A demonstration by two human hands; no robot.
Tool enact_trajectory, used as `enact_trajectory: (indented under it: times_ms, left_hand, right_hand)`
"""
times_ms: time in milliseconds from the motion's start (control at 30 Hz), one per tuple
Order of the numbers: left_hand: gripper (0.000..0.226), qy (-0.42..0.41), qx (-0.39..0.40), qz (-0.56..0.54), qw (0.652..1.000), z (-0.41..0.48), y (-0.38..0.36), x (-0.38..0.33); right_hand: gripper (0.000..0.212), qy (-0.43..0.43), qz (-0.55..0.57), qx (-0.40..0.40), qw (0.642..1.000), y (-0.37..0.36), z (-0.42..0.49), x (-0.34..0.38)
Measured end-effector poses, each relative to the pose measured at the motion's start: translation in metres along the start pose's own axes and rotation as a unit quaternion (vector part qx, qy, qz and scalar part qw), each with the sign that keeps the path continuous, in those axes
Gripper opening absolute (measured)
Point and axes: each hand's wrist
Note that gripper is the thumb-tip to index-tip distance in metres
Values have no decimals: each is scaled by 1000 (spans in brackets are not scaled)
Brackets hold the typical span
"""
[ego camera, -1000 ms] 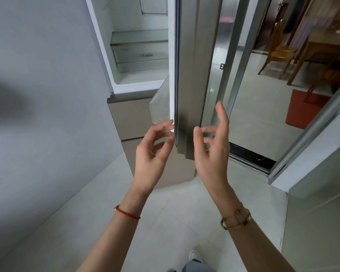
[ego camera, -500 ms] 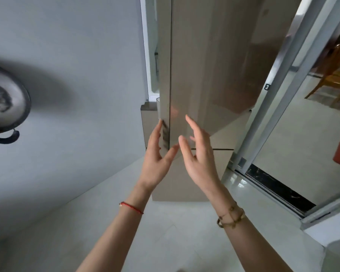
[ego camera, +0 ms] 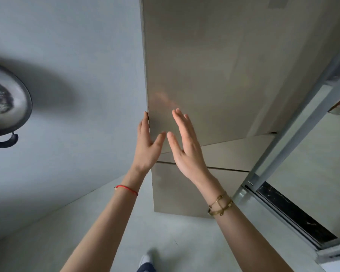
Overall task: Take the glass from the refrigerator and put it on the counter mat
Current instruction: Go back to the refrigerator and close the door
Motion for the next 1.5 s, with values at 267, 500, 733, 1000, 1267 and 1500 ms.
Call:
enact_trajectory:
  times_ms: [267,500,733,1000,1267,1500]
  left_hand:
    - [85,-63,1,-19,998,65,14,22]
    - [87,-100,50,20,994,126,21,38]
    - [97,-158,83,46,983,162,19,45]
    - [103,-171,105,67,977,189,19,40]
    - [99,-147,119,68,980,195,16,42]
    - [102,-143,135,76,977,196,22,42]
  right_hand:
    - [52,50,-42,-78,995,-45,67,-31]
    - [55,43,-126,-138,981,-66,123,-48]
    - [57,38,-207,-123,970,-72,160,-63]
    - [57,45,-230,-110,966,-70,184,-83]
    - [58,36,-218,-94,971,-70,189,-92]
    - [58,38,-199,-84,976,-68,189,-90]
Point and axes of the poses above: each hand's wrist, its own z-axis towards the middle knuckle, its own y-axis out of the back of the hand, x = y × z, and after that the axes turned 6 degrees about y, right-handed
